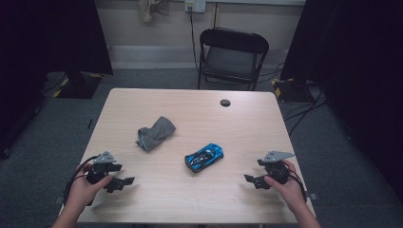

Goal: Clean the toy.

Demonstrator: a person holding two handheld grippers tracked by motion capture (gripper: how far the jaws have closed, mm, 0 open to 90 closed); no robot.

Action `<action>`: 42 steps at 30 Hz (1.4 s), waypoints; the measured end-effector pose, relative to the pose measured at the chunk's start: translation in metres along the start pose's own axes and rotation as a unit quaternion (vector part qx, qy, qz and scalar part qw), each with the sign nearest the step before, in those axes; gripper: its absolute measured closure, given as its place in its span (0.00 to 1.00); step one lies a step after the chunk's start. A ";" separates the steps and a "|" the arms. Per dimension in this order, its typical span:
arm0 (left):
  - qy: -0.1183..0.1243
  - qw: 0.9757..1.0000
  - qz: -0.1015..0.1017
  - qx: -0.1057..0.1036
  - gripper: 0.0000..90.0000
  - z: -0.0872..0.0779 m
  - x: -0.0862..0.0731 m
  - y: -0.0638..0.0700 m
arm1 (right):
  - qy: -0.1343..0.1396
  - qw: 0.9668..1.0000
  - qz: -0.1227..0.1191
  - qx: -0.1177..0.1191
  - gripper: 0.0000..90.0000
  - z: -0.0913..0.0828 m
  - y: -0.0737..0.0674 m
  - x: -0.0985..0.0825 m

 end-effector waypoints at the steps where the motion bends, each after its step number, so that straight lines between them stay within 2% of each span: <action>1: 0.000 1.000 -0.004 -0.001 0.20 -0.001 -0.001 0.000 | -0.001 1.000 0.001 -0.001 0.14 -0.001 0.000 -0.001; 14: -0.001 1.000 0.002 0.002 0.20 -0.007 -0.014 -0.004 | -0.001 1.000 0.014 -0.008 0.14 -0.010 0.003 -0.018; 21: -0.001 1.000 -0.003 0.006 0.20 -0.009 -0.020 -0.006 | -0.001 1.000 0.020 -0.011 0.14 -0.012 0.004 -0.022; 25: 0.006 1.000 -0.001 0.007 0.20 -0.009 -0.023 -0.006 | -0.004 1.000 0.020 -0.013 0.14 -0.012 0.005 -0.027; 29: 0.013 1.000 0.010 0.007 0.19 -0.009 -0.024 -0.006 | -0.006 1.000 0.022 -0.018 0.14 -0.011 0.006 -0.031; 33: 0.019 0.999 0.030 0.011 0.18 -0.008 -0.026 -0.005 | -0.015 0.999 0.019 -0.025 0.14 -0.010 0.008 -0.036; 39: 0.027 0.998 0.050 0.016 0.16 -0.006 -0.028 -0.004 | -0.011 0.999 0.006 -0.036 0.14 -0.011 0.009 -0.041; 42: 0.032 0.998 0.056 0.016 0.13 -0.005 -0.028 -0.002 | 0.001 0.999 0.007 -0.039 0.14 -0.010 0.009 -0.042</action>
Point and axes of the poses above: each handheld gripper's, and its own axes: z roughly forward along the jaws, x roughly out of its top, y roughly to its right, the point moved 6 cm from there along z, roughly forward along the jaws, and after that the axes turned 10 degrees about x, right-handed, at the moved point
